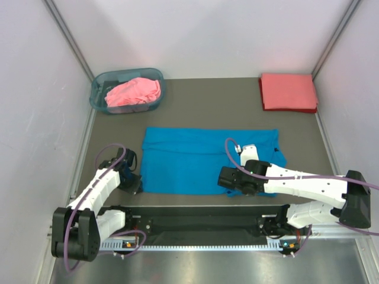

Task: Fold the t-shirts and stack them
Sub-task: Fold the tshirt

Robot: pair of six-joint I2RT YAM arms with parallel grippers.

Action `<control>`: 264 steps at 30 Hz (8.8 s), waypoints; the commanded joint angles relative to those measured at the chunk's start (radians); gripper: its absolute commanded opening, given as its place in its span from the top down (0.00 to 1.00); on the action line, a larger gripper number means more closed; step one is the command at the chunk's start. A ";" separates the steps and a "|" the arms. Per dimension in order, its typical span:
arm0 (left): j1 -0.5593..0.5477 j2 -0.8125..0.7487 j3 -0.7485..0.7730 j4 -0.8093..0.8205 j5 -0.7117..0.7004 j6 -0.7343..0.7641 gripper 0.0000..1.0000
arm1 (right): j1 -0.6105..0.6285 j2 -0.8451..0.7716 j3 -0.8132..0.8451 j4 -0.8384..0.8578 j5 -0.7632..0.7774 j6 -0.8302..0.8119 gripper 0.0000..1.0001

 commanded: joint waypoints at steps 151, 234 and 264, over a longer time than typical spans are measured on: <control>-0.048 0.514 0.457 0.384 -0.045 0.324 0.55 | -0.669 0.073 -0.158 1.469 0.089 -1.466 1.00; -0.062 0.507 0.508 0.355 -0.007 0.368 0.55 | -0.758 0.471 0.181 0.772 -0.291 -0.685 0.81; -0.062 0.533 0.508 0.354 -0.013 0.377 0.56 | -0.786 0.596 0.363 0.723 -0.294 -0.750 0.69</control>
